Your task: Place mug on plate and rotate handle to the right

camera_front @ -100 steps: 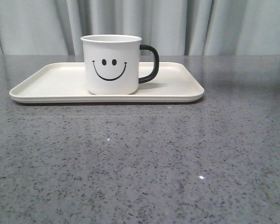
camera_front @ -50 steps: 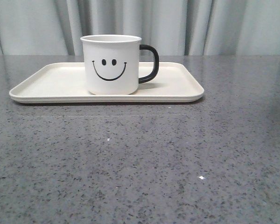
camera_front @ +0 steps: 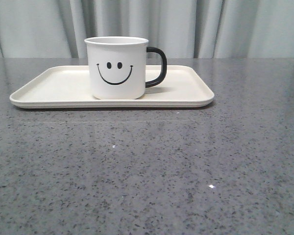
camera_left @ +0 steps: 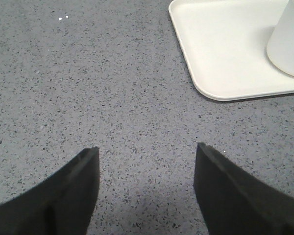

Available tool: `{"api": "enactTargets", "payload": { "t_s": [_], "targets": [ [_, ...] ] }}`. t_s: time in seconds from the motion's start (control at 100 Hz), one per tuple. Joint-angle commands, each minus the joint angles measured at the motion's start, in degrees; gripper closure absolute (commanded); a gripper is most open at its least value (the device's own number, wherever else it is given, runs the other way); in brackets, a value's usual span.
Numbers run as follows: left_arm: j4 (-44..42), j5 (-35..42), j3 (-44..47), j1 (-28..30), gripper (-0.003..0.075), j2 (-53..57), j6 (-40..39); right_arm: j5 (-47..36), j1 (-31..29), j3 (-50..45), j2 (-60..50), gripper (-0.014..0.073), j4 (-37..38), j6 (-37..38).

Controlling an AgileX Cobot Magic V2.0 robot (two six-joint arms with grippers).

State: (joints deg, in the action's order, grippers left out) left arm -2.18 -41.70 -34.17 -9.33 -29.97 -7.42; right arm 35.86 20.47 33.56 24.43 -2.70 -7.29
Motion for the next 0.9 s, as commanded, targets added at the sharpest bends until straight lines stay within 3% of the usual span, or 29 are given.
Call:
{"api": "enactTargets", "payload": {
  "t_s": [0.0,0.34,0.43,0.63,0.66,0.89],
  "targets": [
    [-0.1,4.0,-1.7,0.0,0.0300,-0.2,-0.4,-6.6,-0.3,-2.1,-3.0,0.0073,2.7,2.4],
    [-0.1,4.0,-1.7,0.0,0.0304,-0.2,-0.4,-7.4,-0.3,-5.5,-7.2,0.0095,3.6,2.3],
    [-0.1,4.1,-1.7,0.0,0.0373,-0.2,-0.4,-7.7,-0.3,-5.5,-7.2,0.0203,3.6,2.3],
    [-0.1,4.2,-1.7,0.0,0.0722,-0.2,-0.4,-7.9,-0.3,-5.5,-7.2,0.0614,3.6,2.3],
    [-0.1,4.4,-1.7,0.0,0.0737,-0.2,-0.3,-7.9,-0.3,-5.5,-7.2,0.0666,3.6,2.3],
    [-0.1,4.6,-1.7,0.0,0.0740,-0.2,-0.3,-8.0,-0.3,-5.5,-7.2,0.0659,3.6,2.3]
  ]
}}
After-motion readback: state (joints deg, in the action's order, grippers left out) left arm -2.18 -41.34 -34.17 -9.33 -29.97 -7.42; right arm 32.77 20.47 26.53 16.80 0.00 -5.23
